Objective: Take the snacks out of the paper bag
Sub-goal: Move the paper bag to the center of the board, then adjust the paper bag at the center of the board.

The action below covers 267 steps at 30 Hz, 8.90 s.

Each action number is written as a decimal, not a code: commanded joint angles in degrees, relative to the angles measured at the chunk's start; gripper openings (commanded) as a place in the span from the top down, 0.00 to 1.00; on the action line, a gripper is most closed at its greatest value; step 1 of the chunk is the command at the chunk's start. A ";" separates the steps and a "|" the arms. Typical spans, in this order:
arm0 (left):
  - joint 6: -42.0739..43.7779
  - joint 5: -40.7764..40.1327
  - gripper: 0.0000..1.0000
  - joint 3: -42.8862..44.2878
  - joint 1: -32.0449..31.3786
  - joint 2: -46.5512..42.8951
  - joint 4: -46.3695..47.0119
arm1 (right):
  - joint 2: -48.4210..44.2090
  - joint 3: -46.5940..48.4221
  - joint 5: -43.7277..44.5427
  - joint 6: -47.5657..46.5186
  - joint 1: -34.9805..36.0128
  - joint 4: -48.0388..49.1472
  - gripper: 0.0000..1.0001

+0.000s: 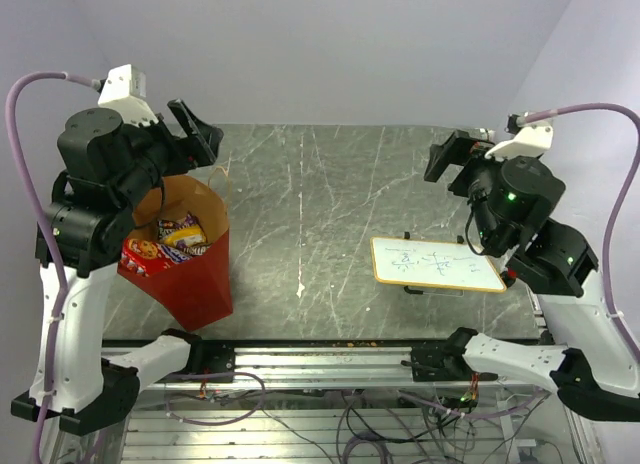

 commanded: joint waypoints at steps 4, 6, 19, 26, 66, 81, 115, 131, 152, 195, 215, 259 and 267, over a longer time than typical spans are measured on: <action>-3.17 -3.20 0.05 -1.34 0.02 -3.92 -5.91 | 1.84 0.95 -4.79 5.67 -4.01 -8.11 0.00; -3.85 -4.17 0.05 -1.20 0.02 -4.45 -8.15 | 2.04 0.60 -6.47 6.35 -4.93 -9.34 0.00; -6.75 -9.97 0.06 -0.17 0.05 -7.68 -26.19 | -1.53 -7.96 -19.95 11.90 -8.02 -6.48 0.00; -9.75 -7.27 0.06 -4.19 0.07 -9.29 -27.80 | -3.47 -9.31 -25.68 18.78 -8.36 -8.32 0.00; -24.38 33.03 0.93 -9.38 -2.36 18.20 23.42 | 10.53 -4.25 -27.69 11.22 -8.60 -1.17 0.00; -25.85 38.23 0.49 -2.67 -7.35 28.99 27.92 | 10.56 -11.33 -48.50 14.67 -8.66 3.40 0.01; -34.85 -15.19 0.10 -20.86 -6.84 -22.34 -28.51 | 25.61 -4.04 -50.87 6.51 -8.19 14.38 0.00; -43.45 -21.75 0.00 -20.79 -7.51 -7.41 -28.44 | 36.96 4.09 -47.05 3.01 -8.29 19.92 0.00; -32.40 -10.93 0.12 -24.50 14.43 -7.31 -20.83 | 43.24 11.01 -47.74 -1.15 -8.28 17.79 0.22; -22.84 -23.55 0.93 -10.52 19.38 3.20 -19.43 | 45.76 17.21 -62.40 5.56 -4.37 13.92 0.99; -9.41 16.72 0.93 -16.46 23.67 5.38 -1.43 | 43.23 -5.87 -63.37 23.80 9.28 29.06 1.00; -8.47 32.04 0.93 -26.35 23.62 -7.76 -5.63 | 40.05 5.55 -59.81 17.68 5.83 9.53 0.00; -9.85 32.52 0.93 -26.19 23.63 -7.09 -4.93 | 43.96 0.30 -57.99 20.81 4.62 14.41 0.14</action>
